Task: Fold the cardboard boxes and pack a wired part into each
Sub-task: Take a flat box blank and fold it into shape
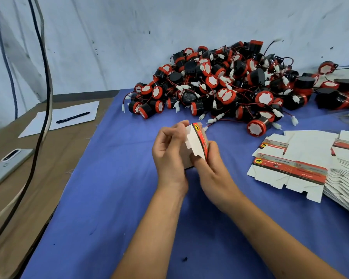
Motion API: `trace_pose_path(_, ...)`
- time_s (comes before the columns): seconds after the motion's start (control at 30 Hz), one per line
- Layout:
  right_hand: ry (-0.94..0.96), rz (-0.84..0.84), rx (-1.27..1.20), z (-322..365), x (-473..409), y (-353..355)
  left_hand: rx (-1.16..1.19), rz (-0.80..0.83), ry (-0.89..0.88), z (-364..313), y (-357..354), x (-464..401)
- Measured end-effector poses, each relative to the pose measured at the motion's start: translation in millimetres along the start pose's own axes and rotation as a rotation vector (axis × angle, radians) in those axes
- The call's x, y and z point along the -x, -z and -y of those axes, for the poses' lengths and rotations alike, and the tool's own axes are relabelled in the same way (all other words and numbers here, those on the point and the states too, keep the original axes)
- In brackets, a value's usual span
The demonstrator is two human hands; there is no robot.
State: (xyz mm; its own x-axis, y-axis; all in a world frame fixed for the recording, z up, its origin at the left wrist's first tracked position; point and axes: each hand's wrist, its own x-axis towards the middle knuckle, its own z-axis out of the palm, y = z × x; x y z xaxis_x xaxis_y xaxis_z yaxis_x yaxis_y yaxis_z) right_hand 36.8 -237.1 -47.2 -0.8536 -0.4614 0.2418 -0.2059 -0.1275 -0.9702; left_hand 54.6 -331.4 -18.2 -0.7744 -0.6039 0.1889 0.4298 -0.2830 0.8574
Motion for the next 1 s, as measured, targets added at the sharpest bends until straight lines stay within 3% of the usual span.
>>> trace_pose_path(0.13, 0.024, 0.04, -0.038, 4, 2, -3, -0.026, 0.022, -0.041, 6, 1, 1)
trace_pose_path(0.27, -0.019, 0.199, -0.083, 7, 1, 7, -0.138, 0.039, -0.074, 10, 4, 1)
trace_pose_path(0.4, -0.086, 0.079, 0.01, 8, -4, 2, -0.41, -0.016, -0.393, 8, 11, -4)
trace_pose_path(0.5, 0.009, -0.006, 0.069, 10, -9, 9, -0.711, 0.058, -0.654, 5, 19, -11)
trace_pose_path(0.6, 0.085, 0.011, 0.055, 12, -12, 25, -0.759, 0.191, -0.734, 4, 22, -15)
trace_pose_path(0.7, 0.065, 0.019, -0.073, 12, -11, 24, -0.556, 0.257, -0.49, 7, 16, -8)
trace_pose_path(0.77, 0.03, -0.045, -0.104, 11, -11, 23, -0.353, 0.202, -0.302, 8, 14, -6)
trace_pose_path(0.9, -0.021, -0.037, -0.158, 10, -12, 21, -0.191, 0.091, 0.069, 6, 18, -9)
trace_pose_path(1.0, -0.048, 0.009, -0.188, 9, -11, 19, -0.169, 0.149, 0.176, 7, 20, -9)
